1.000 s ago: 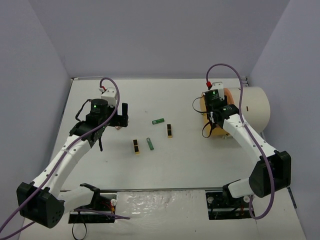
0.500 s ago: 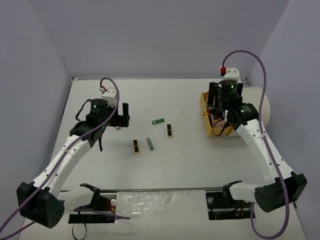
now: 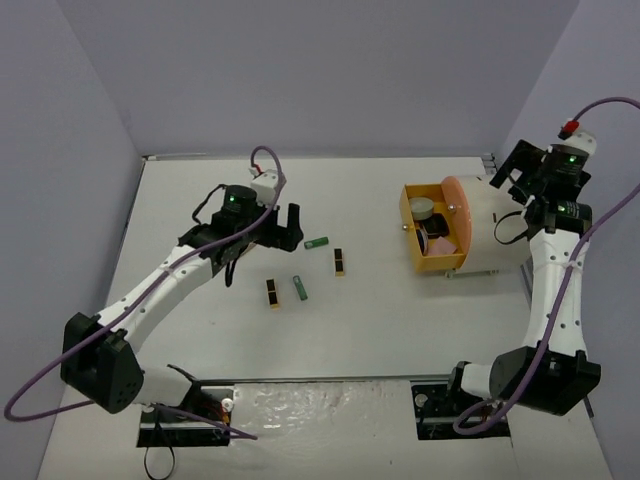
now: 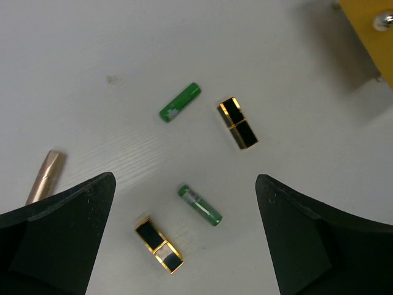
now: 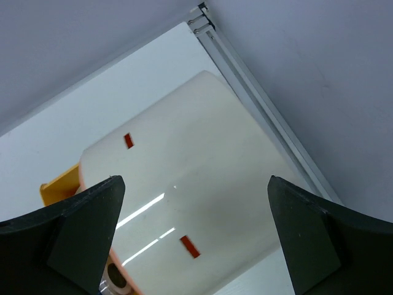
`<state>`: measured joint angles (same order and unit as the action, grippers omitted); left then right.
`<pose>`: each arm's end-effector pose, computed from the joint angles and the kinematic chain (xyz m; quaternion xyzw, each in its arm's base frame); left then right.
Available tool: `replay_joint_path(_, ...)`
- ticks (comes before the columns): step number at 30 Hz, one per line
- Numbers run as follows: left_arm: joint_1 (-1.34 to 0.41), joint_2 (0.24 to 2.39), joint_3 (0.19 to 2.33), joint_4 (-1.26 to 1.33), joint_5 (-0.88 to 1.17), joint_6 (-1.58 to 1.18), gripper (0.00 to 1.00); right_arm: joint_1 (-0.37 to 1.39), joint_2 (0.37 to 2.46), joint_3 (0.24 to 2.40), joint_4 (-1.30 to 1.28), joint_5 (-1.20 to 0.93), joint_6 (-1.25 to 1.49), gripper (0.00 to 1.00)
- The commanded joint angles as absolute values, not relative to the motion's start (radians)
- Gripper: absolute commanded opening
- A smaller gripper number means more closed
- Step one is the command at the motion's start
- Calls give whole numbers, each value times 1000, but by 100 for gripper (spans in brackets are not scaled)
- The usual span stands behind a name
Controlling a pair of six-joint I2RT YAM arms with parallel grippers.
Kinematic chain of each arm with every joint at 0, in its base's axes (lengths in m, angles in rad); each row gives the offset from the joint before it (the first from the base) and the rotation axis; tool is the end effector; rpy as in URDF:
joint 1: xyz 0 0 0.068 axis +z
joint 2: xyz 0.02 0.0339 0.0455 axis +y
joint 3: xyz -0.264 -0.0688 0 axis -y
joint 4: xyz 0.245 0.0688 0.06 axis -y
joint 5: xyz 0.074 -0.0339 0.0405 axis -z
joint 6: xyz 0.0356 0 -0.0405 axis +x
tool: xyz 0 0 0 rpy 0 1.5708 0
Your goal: Organize the makeup
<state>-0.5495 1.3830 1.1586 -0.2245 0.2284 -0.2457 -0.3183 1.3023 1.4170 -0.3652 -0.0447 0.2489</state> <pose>0.2694 -0.1744 0.3297 0.1872 0.8224 -0.2936 0.4499 0.2784 -0.0901 0.4285 0.2078 0.7620 -0.0036 0.6133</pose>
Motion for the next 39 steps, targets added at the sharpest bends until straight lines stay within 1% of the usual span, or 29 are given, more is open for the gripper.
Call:
replay_joint_path(1,-622,1469,1295,-53,289,-189,97,-443,1366,1462,-322,-340,336,100)
replay_joint_path(4,-657,1576,1358,33,348,-189,97,-480,1388,1474,-312,-345,351,100)
replay_joint_path(10,-696,1754,1482,93,441,-136,97,-507,1443,1479,-272,-371,377,100)
replay_joint_path(12,-702,1802,1516,121,474,-128,94,-511,1451,1470,-260,-398,384,100)
replay_joint_path(14,-709,1827,1540,141,485,-124,89,-511,1455,1461,-255,-415,386,100)
replay_joint_path(19,-737,1925,1609,204,542,-105,67,-511,1470,1431,-241,-460,382,100)
replay_joint_path(23,-757,1983,1676,214,567,-83,59,-512,1487,1417,-235,-525,385,100)
replay_joint_path(29,-781,2067,1759,250,596,-95,56,-509,1494,1405,-233,-569,392,100)
replay_joint_path(39,-816,2158,1867,270,618,-104,54,-509,1496,1380,-236,-576,419,100)
